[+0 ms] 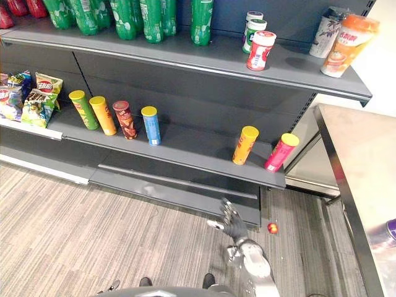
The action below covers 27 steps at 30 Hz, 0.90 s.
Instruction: Put the gum and the chips on the shelf.
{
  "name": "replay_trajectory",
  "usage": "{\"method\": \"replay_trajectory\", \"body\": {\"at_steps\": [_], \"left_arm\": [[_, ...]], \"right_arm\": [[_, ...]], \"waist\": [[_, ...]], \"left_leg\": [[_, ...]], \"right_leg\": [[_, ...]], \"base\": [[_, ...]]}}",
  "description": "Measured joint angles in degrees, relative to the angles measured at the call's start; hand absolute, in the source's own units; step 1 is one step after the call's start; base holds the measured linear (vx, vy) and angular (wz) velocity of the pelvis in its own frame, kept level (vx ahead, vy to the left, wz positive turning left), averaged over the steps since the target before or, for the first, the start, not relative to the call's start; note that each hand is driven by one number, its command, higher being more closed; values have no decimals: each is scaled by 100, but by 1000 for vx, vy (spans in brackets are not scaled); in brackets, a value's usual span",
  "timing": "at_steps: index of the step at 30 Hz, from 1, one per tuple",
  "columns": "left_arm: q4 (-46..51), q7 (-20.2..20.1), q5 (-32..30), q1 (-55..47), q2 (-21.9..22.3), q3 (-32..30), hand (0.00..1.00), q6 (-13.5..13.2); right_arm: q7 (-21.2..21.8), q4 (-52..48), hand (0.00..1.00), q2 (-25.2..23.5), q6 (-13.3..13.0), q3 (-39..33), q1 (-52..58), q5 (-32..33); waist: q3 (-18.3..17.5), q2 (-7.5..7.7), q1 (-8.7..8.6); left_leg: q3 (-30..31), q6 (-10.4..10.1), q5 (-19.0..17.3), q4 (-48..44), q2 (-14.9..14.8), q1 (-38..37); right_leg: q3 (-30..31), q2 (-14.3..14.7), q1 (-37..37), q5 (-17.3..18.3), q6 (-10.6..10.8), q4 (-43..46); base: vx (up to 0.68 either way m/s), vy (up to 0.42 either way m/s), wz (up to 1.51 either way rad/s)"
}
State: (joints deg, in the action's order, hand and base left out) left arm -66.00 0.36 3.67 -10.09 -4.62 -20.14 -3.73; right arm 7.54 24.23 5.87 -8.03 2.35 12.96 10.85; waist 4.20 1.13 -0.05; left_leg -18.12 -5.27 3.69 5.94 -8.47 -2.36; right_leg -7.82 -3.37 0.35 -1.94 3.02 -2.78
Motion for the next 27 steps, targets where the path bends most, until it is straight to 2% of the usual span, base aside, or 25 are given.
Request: {"method": "replay_trajectory", "body": {"at_steps": [6, 12, 15, 16, 18, 19, 20, 21, 23, 24, 25, 26, 27], "left_arm": [[0, 7, 1, 15, 1, 180, 0, -6], [-2, 59, 4, 8, 7, 193, 0, -45], [-6, 59, 22, 21, 7, 195, 0, -78], [-8, 58, 51, 27, 7, 195, 0, -78], [-8, 57, 80, 122, -23, 250, 0, -80], [-6, 57, 185, 199, -51, 292, 0, -87], [-6, 52, 307, 238, -62, 299, 0, -113], [-21, 53, 350, 239, -66, 271, 0, -112], [-24, 44, 465, 274, -26, 152, 0, -111], [-17, 45, 479, 288, 0, 30, 0, -111], [-5, 46, 479, 292, 2, -31, 0, -113], [-1, 48, 479, 307, 3, -132, 0, -118], [102, 46, 465, 407, 131, -587, 0, -126]], "right_arm": [[-425, 1877, 0, -23, 41, -965, -70, -212], [-574, 2746, 0, -33, 69, -1373, -95, -206], [-599, 3353, 0, -135, 117, -1891, -229, -198], [-620, 3592, 0, -161, 171, -2105, -295, -197], [-654, 3816, 0, -192, 188, -2348, -320, -192], [-674, 3867, 0, -217, 191, -2468, -350, -186], [-698, 3873, 0, -232, 201, -2603, -351, -174], [-701, 3864, 0, -258, 201, -2837, -284, -138], [-696, 3834, 0, -360, 197, -3259, -237, -73], [-696, 3769, 0, -421, 202, -3460, -203, -72], [-697, 3710, 0, -460, 203, -3492, -161, -72], [-693, 3621, 0, -530, 210, -3555, -106, -72], [-697, 3458, 0, -657, 245, -3594, -41, 50]], "waist": [[-20, -110, 10], [-7, -130, 2], [6, -138, 5], [70, -94, 5], [149, -66, -44], [280, -69, -67], [487, 27, -106], [512, 14, -152], [551, -4, -155], [561, -2, -156], [559, 1, -181], [574, 7, -172], [664, -142, -149]], "left_leg": [[29, -21, -25, 0, 8, -16], [29, -22, -102, 0, 45, -102], [16, -3, -129, 0, 83, -138], [0, 7, -156, -10, 83, -192], [6, 67, -272, -172, 95, -182], [5, 60, -432, -496, 95, -156], [-25, 64, -663, -872, 86, -135], [-116, 92, -825, -1151, 87, -93], [-461, 143, -996, -1395, 65, -71], [-795, 157, -1150, -1549, -38, -40], [-953, 166, -1275, -1720, -110, 38], [-1223, 180, -1467, -1998, -253, 134], [-1793, 337, -1735, -2312, -671, 207]], "right_leg": [[-80, -13, 27, 64, 41, 26], [-99, -57, 92, 180, 59, 109], [-95, -86, 109, 178, 70, 111], [-86, -102, 130, 211, 126, 180], [-69, -179, -25, 475, 160, 655], [-38, -257, -112, 630, 180, 978], [41, -323, -139, 784, 186, 1296], [147, -349, -181, 831, 214, 1405], [471, -329, -314, 755, 325, 1397], [772, -276, -442, 622, 449, 1355], [888, -231, -508, 514, 464, 1295], [1043, -160, -575, 316, 592, 1134], [657, 5, -721, -140, 532, 818]], "base": [[52, -3, 5], [30, 7, 2], [72, 21, -2], [49, 19, -1], [43, 31, 3], [11, 45, -3], [6, 54, -20], [-9, 51, -35], [30, 100, -91], [10, 110, -126], [-29, 114, -135], [-134, 121, -191], [-140, 129, -198]]}}
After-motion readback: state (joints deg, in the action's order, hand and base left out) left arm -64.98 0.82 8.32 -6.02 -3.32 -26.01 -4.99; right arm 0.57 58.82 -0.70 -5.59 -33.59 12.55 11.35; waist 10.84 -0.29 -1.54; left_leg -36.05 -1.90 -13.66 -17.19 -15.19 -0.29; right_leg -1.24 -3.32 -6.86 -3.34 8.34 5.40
